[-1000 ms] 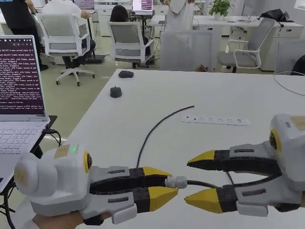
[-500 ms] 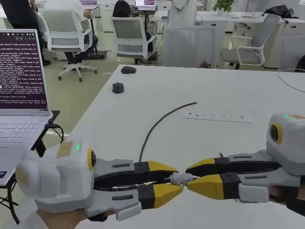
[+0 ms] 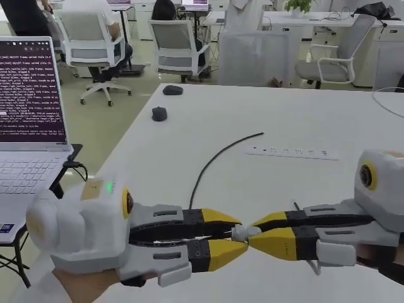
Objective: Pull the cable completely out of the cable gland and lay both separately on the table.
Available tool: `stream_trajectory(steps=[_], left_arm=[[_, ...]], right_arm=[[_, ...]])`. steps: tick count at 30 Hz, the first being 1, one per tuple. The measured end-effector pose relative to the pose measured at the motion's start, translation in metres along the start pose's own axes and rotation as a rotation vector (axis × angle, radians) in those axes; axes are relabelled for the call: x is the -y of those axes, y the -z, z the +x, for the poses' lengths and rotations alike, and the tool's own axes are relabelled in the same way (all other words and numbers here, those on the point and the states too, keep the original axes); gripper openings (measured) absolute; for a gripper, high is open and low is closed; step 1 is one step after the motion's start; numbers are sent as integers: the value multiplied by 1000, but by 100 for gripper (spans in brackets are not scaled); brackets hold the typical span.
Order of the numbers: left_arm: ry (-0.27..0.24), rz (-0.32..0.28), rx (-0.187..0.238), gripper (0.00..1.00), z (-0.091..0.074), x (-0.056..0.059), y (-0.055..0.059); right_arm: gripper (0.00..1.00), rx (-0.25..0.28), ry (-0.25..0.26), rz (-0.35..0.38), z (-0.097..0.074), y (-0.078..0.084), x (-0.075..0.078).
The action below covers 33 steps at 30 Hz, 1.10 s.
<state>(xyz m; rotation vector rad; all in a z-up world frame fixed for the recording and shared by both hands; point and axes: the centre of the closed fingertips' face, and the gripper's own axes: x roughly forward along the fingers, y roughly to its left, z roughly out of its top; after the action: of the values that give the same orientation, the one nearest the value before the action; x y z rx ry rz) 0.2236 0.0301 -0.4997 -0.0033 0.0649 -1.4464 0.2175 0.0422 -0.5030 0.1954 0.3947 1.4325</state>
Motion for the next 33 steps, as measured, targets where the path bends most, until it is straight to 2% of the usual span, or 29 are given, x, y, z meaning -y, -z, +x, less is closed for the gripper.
stream_trajectory(steps=[2,4,5,7,9,12,14,17,20,24,28,31,32,33], left_arm=[[10,-50,-11,15,0,1,3],[11,-124,-18,15,-1,1,4],[18,-177,-8,15,-2,1,3],[20,-226,13,15,-2,1,0],[28,-249,15,15,-4,1,1],[48,-301,24,15,-6,1,-1],[67,-354,53,15,-8,2,-7],[74,-380,85,15,-12,-1,-13],[92,-432,123,15,-16,-3,-18],[90,-424,121,15,-16,-3,-18],[92,-410,108,15,-15,-2,-16],[53,-306,91,15,-15,-6,-15],[45,-288,89,16,-15,-7,-15],[27,-236,90,16,-14,-8,-17]], right_arm=[[10,-26,-8,-3,0,2,-1],[10,-34,-5,-24,0,4,-3],[9,-32,-5,-31,0,3,-3],[9,-23,-4,-83,0,1,-4],[9,-29,-14,-90,1,1,-6],[9,-27,-34,-165,1,-3,-9],[9,-14,-46,-206,1,-9,-13],[10,-3,-51,-257,2,-18,-16],[10,-3,-53,-290,2,-22,-18],[10,-12,-51,-312,3,-21,-16],[10,-19,-33,-366,3,-19,-16],[11,-20,-4,-351,2,-18,-12],[11,-15,5,-326,2,-19,-9],[12,-4,13,-282,0,-20,-7]])
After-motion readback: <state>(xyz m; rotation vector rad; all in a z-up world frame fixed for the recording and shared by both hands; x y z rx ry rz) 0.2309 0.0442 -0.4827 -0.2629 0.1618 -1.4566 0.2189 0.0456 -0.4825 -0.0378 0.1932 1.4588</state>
